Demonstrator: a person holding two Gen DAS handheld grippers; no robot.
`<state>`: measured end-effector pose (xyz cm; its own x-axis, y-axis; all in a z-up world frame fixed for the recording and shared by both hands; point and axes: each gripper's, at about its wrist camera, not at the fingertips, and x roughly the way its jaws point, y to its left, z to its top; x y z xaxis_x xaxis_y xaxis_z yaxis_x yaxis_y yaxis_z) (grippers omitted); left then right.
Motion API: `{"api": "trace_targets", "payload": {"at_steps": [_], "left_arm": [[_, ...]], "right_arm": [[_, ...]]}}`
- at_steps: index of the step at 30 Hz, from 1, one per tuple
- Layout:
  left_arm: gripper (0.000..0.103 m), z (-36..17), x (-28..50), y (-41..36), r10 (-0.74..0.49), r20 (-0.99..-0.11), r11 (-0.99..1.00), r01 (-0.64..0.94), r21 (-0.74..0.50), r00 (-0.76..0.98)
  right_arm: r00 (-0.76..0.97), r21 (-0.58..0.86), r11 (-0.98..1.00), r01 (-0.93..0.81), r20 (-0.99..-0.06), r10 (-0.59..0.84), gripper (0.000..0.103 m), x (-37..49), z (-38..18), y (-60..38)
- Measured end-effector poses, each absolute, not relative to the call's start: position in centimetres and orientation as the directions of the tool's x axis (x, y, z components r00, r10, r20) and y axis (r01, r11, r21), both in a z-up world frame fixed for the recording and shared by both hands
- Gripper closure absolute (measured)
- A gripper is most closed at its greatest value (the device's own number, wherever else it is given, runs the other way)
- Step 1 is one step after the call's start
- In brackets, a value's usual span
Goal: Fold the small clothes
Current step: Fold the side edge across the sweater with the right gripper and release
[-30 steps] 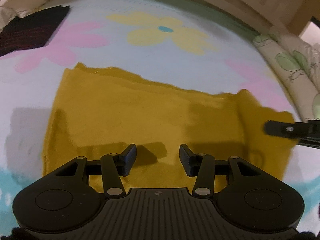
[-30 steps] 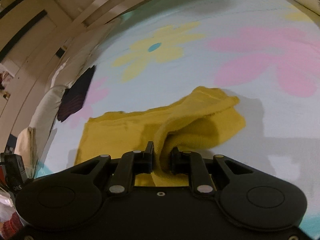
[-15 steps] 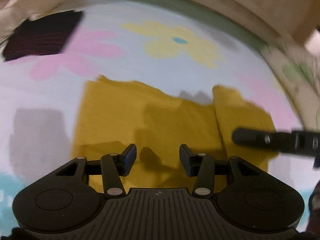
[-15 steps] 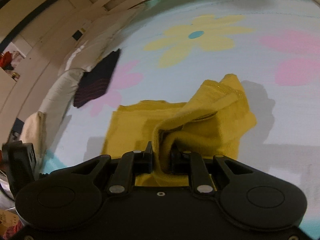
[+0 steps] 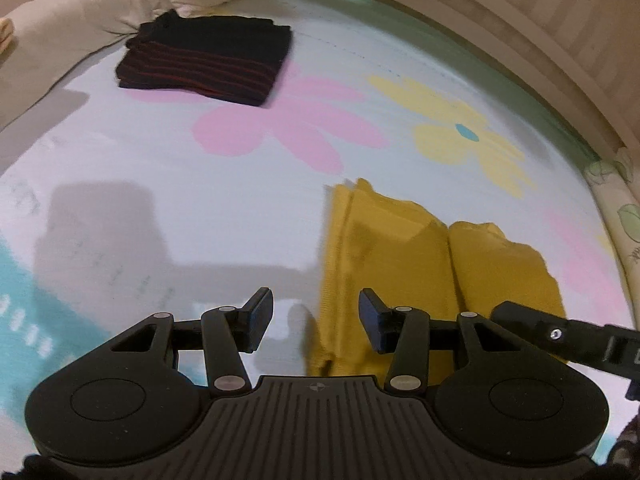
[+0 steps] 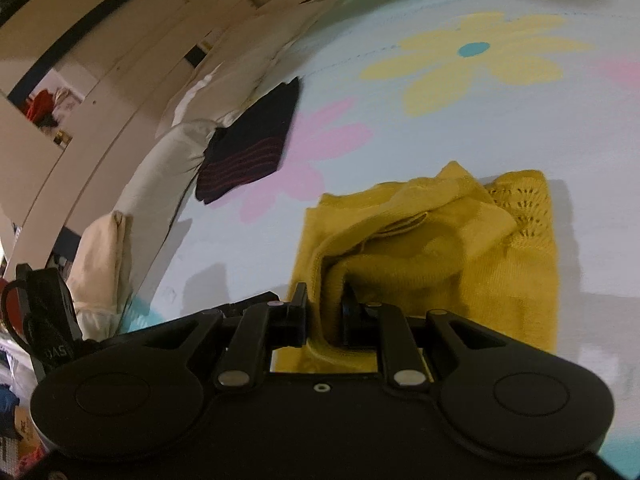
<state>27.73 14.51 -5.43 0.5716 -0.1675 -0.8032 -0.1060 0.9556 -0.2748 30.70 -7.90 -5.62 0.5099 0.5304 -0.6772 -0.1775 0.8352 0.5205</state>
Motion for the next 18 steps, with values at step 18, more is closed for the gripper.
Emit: {"api": "trace_targets", "payload": {"at_steps": [18], "left_arm": [[0.057,-4.0,26.7,15.1,-0.188,-0.774,0.961,-0.049,-0.271,0.604]], "right_arm": [[0.565,0.594,0.761,-0.261,-0.546,0.619,0.048,30.7,-4.8,-7.5]]}}
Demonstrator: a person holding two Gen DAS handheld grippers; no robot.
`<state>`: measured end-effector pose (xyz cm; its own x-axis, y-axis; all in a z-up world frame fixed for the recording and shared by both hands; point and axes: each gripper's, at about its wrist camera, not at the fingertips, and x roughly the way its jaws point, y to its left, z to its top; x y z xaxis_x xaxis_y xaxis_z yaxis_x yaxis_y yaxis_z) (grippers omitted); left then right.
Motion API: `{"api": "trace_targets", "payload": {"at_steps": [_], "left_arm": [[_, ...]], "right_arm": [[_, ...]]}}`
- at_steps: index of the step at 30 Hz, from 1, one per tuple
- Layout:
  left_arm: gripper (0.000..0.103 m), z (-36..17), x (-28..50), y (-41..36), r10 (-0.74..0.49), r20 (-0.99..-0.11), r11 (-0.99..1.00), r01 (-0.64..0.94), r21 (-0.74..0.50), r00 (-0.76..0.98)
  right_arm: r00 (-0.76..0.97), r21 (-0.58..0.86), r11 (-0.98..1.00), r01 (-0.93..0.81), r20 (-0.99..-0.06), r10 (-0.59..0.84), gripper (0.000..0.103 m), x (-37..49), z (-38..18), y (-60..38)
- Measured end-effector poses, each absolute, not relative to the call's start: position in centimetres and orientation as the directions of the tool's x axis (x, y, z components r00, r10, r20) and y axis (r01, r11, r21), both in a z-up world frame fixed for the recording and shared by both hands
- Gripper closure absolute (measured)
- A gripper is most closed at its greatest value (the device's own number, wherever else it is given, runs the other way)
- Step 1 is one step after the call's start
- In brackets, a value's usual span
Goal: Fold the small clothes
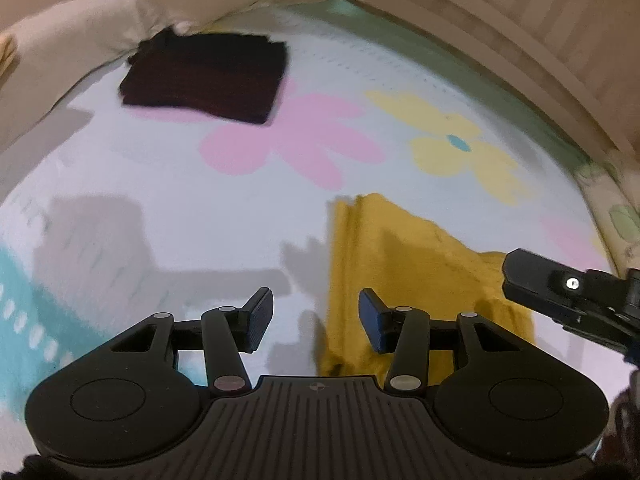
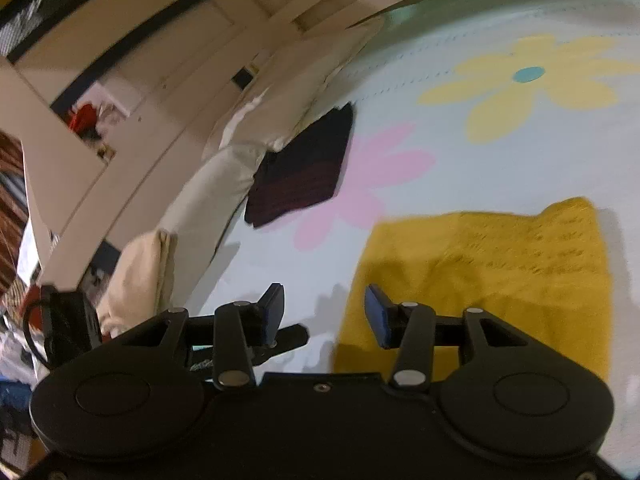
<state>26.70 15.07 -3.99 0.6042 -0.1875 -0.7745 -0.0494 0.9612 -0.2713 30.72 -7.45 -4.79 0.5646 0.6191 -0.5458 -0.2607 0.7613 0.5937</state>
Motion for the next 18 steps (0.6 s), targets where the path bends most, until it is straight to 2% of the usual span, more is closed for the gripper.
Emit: {"api": "trace_targets", "payload": {"at_steps": [7,13,16,18], "left_arm": [[0.057,-3.6,26.4,12.4,-0.241,-0.763,0.964,0.055,-0.262,0.600],[0.057,-6.2,26.0,10.3,-0.254,-0.819,0.967,0.130,-0.218,0.515],[0.053,-8.3,26.1,10.2,-0.254,-0.857,0.967,0.130,-0.219,0.447],[0.045,-8.8,26.0,10.4,-0.285,-0.845,0.958,0.143,-0.247,0.452]], "right_arm": [[0.543,0.538,0.824,-0.180,-0.644,0.539,0.049,30.7,-5.9,-10.7],[0.595,0.466,0.875,-0.129,-0.669,0.444,0.049,30.9,-5.9,-12.3],[0.632,0.481,0.876,-0.042,-0.666,0.396,0.047,31.2,-6.3,-14.6],[0.652,0.465,0.885,0.007,-0.674,0.348,0.038,31.4,-6.6,-15.8]]}}
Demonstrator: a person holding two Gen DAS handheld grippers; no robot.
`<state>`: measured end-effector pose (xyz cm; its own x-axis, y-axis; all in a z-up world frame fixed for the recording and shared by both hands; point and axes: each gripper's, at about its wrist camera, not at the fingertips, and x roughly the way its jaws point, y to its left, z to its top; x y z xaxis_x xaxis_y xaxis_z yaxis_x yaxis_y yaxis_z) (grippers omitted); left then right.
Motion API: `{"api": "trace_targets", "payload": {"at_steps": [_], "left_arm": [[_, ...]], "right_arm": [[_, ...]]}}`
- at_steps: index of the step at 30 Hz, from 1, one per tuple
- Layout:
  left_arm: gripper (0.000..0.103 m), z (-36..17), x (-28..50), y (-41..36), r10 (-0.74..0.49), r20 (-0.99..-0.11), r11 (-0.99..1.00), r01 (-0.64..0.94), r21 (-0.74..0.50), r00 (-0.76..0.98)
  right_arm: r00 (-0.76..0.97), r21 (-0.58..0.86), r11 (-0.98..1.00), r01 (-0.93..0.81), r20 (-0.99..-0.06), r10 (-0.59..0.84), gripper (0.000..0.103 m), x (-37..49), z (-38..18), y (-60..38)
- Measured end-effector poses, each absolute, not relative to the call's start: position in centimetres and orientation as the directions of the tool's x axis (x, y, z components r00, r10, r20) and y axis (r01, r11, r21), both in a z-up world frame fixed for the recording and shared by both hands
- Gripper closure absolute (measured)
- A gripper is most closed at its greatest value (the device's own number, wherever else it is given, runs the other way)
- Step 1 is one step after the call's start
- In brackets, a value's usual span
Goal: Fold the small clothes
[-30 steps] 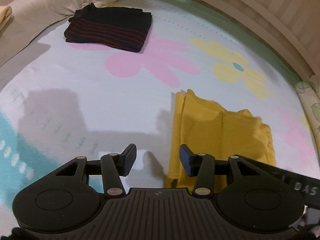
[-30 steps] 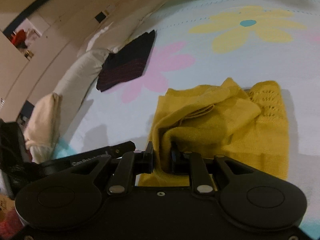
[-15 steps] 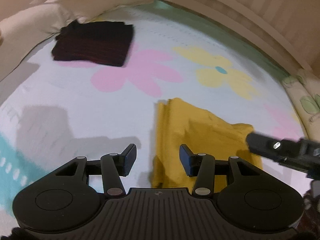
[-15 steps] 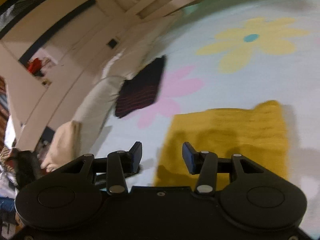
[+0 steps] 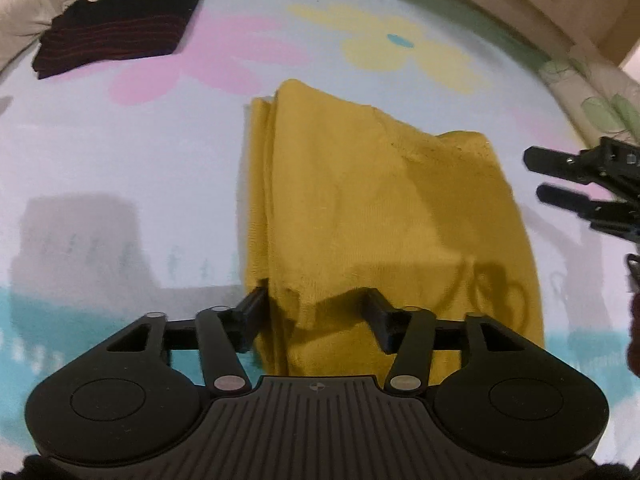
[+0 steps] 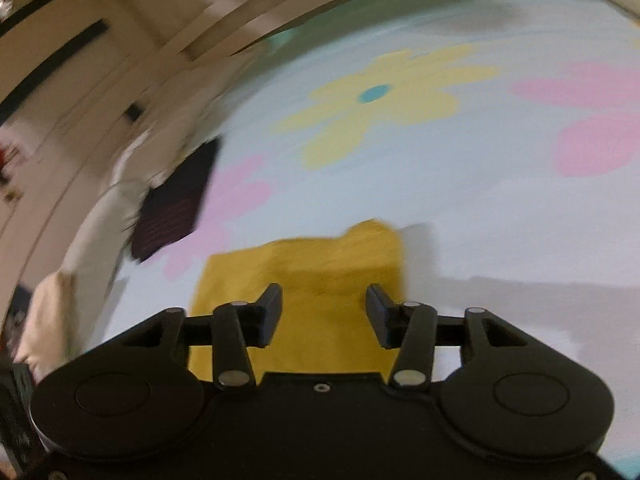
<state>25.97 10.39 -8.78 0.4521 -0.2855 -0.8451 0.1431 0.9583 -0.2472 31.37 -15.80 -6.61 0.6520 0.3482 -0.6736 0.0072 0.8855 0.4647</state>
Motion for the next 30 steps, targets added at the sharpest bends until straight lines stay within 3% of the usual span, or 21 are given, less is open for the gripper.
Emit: {"api": "trace_targets", "payload": {"at_steps": [2,12,24,26,27,29,30], "left_arm": [[0.036,-8.8,25.9,10.4,-0.306,-0.838,0.952,0.152,-0.265,0.451],[0.035,-8.6,24.9,11.3,-0.326,-0.825,0.945,0.137,-0.296,0.462],[0.014,-9.6,25.7,9.1,-0.334,-0.824,0.942,0.152,-0.298,0.457],[0.013,-9.7,25.5,8.8,-0.324,-0.829,0.946,0.172,-0.275,0.457],[0.013,-9.7,25.4,8.8,-0.322,-0.829,0.946,0.180,-0.269,0.457],[0.013,-9.7,25.3,8.8,-0.325,-0.828,0.945,0.186,-0.269,0.457],[0.013,-9.8,25.3,8.9,-0.329,-0.826,0.944,0.186,-0.273,0.458]], "right_arm": [[0.653,0.459,0.888,0.027,-0.680,0.332,0.034,31.5,-7.3,-16.5],[0.576,0.506,0.862,-0.015,-0.701,0.421,0.033,32.9,-11.0,-16.4],[0.559,0.550,0.831,-0.076,-0.667,0.493,0.020,33.5,-12.5,-15.9],[0.560,0.552,0.830,-0.075,-0.665,0.493,0.022,33.8,-12.4,-15.8],[0.571,0.543,0.837,-0.067,-0.667,0.479,0.030,33.8,-12.2,-16.0],[0.622,0.476,0.879,-0.018,-0.683,0.383,0.040,34.0,-11.6,-16.3],[0.638,0.438,0.899,0.006,-0.694,0.334,0.040,34.1,-11.4,-16.8]]}}
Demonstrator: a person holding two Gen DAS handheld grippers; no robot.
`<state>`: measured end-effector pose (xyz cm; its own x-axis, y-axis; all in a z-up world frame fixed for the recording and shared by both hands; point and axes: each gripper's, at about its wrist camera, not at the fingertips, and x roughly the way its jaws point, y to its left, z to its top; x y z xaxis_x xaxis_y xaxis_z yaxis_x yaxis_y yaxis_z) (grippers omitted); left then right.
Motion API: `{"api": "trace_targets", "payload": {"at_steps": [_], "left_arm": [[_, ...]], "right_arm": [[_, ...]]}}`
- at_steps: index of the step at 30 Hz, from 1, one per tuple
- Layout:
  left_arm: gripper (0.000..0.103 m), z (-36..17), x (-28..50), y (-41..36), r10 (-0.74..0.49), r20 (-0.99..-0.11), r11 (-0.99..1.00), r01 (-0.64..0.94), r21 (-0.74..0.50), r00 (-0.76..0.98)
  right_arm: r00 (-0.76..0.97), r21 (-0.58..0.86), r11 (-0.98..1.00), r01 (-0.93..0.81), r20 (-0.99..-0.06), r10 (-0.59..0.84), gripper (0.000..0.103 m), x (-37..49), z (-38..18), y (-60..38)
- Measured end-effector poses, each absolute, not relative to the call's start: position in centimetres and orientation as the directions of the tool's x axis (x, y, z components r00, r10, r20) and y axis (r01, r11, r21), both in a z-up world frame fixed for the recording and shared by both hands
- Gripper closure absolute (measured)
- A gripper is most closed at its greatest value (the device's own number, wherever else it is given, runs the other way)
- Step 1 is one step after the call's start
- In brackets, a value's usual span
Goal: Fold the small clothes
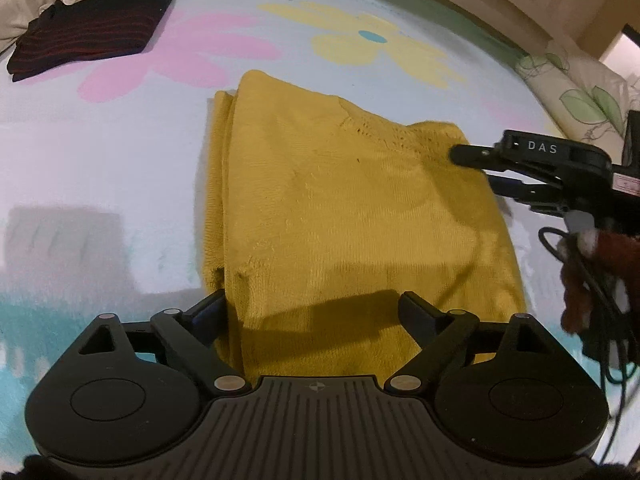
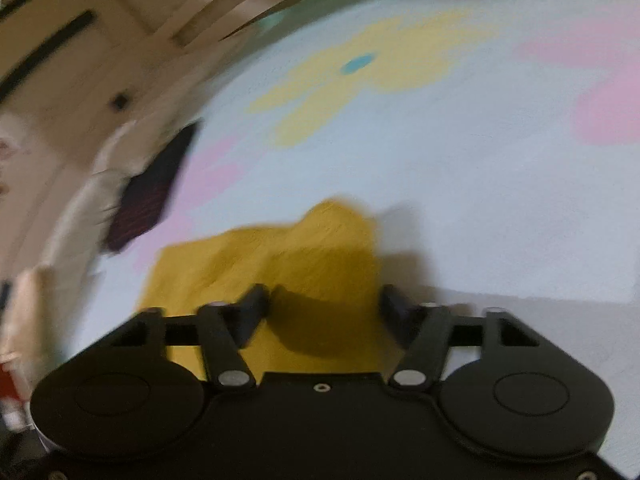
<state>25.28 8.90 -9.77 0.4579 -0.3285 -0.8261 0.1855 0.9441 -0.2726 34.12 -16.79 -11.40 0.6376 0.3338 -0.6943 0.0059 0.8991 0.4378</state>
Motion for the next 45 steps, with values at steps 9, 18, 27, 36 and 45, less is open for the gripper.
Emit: {"api": "trace_targets", "payload": {"at_steps": [9,18,27,36,45], "left_arm": [[0.015,-8.5,24.5,9.5,-0.329,-0.812,0.943,0.209,-0.258,0.482],[0.015,-6.4,24.4,11.3,-0.272,-0.765,0.961,0.135,-0.239,0.584],[0.014,-6.9,24.1,10.8,-0.302,-0.779,0.953,0.186,-0.238,0.550],[0.013,-9.5,24.1,9.9,-0.317,-0.839,0.947,0.193,-0.257,0.443],[0.011,-10.1,25.3,9.9,-0.356,-0.801,0.930,0.097,-0.355,0.482]], "right_arm": [[0.727,0.488,0.873,-0.007,-0.597,0.340,0.041,33.4,-9.0,-20.0],[0.558,0.387,0.780,-0.492,-0.549,0.623,0.056,31.1,-6.5,-17.0],[0.640,0.025,0.888,-0.458,-0.685,0.350,0.055,30.9,-9.5,-13.5],[0.575,0.409,0.874,-0.264,-0.661,0.483,0.035,32.8,-10.5,-18.2],[0.540,0.607,0.772,-0.189,-0.592,0.598,0.034,33.4,-12.9,-19.5]]}}
